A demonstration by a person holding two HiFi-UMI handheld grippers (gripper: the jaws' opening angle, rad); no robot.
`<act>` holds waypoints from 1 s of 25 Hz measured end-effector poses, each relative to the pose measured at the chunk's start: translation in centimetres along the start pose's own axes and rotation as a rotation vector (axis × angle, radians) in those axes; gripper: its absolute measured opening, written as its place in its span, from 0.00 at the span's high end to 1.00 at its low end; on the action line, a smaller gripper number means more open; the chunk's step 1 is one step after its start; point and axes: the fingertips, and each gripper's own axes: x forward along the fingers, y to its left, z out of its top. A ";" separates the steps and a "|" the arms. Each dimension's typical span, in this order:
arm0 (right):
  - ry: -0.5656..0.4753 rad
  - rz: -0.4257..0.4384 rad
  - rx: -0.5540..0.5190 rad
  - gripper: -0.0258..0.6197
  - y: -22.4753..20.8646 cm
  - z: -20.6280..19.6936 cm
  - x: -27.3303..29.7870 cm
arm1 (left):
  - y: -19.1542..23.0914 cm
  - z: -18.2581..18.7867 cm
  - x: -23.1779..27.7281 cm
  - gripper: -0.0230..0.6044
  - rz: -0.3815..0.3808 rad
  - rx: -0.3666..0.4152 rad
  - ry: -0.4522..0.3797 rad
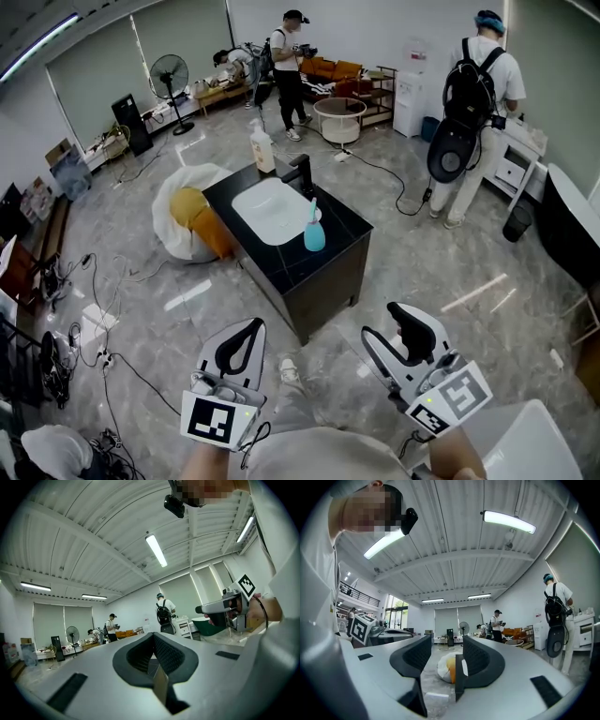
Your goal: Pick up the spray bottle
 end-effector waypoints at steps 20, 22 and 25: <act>0.121 -0.109 -0.026 0.57 -9.0 -5.1 19.9 | 14.2 -6.6 14.1 0.94 -0.076 -0.029 0.038; 0.139 -0.125 -0.020 0.57 -10.1 -6.1 22.6 | 16.6 -7.7 15.9 0.94 -0.075 -0.045 0.051; 0.148 -0.167 -0.001 0.56 -11.8 -7.0 26.3 | 19.9 -9.3 18.7 0.94 -0.086 -0.041 0.064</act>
